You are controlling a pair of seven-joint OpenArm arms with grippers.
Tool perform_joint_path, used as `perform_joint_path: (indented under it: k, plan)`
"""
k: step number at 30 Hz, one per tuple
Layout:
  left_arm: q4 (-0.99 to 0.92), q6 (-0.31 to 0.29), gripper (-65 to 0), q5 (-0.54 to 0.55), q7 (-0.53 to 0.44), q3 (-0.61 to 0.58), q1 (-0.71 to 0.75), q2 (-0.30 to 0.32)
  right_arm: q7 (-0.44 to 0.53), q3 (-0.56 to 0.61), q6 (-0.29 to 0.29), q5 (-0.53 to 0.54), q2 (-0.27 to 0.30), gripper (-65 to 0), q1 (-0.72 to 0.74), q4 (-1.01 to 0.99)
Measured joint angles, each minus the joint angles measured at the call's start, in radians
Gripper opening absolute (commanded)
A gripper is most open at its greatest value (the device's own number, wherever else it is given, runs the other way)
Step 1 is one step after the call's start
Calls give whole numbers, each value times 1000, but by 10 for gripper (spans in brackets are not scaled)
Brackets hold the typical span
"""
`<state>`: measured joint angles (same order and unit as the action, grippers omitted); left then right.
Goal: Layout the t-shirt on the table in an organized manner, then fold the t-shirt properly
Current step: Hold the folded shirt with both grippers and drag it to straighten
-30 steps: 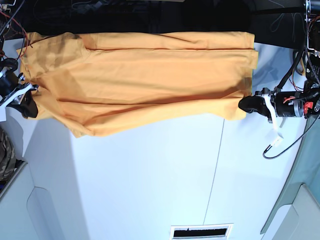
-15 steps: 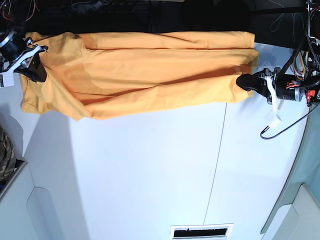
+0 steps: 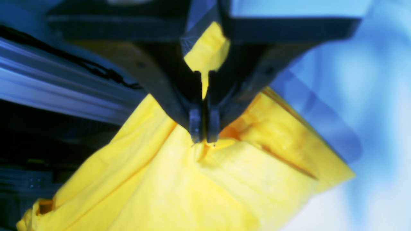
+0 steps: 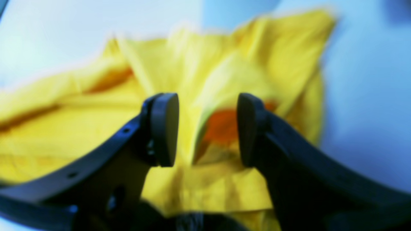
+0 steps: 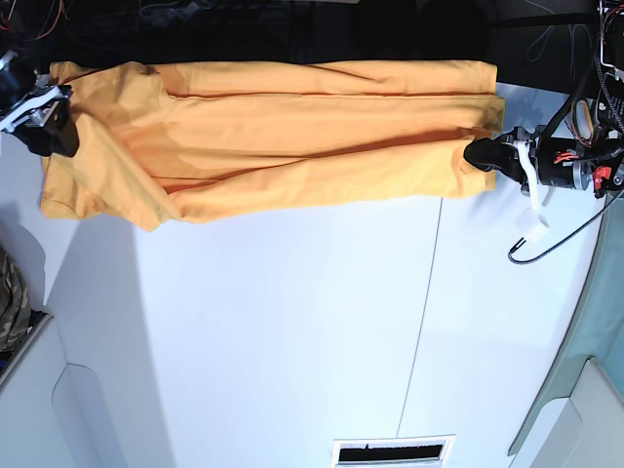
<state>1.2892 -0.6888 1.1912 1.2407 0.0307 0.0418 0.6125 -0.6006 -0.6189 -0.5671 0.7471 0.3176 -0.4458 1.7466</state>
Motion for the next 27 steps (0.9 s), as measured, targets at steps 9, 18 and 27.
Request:
perform_joint_path:
  k: [9,18,27]
  plan:
    - [0,0,-650,-4,-19,0,0,0,2,21,-2,8,-20,-403,8,93]
    - [0,0,-650,-6,-30,0,0,0,140,209,0,-323,-21,-650,84,-164]
    - [0,0,-650,-11,-30,0,2,0,126,195,-1,-244,-24,-650,50,-210]
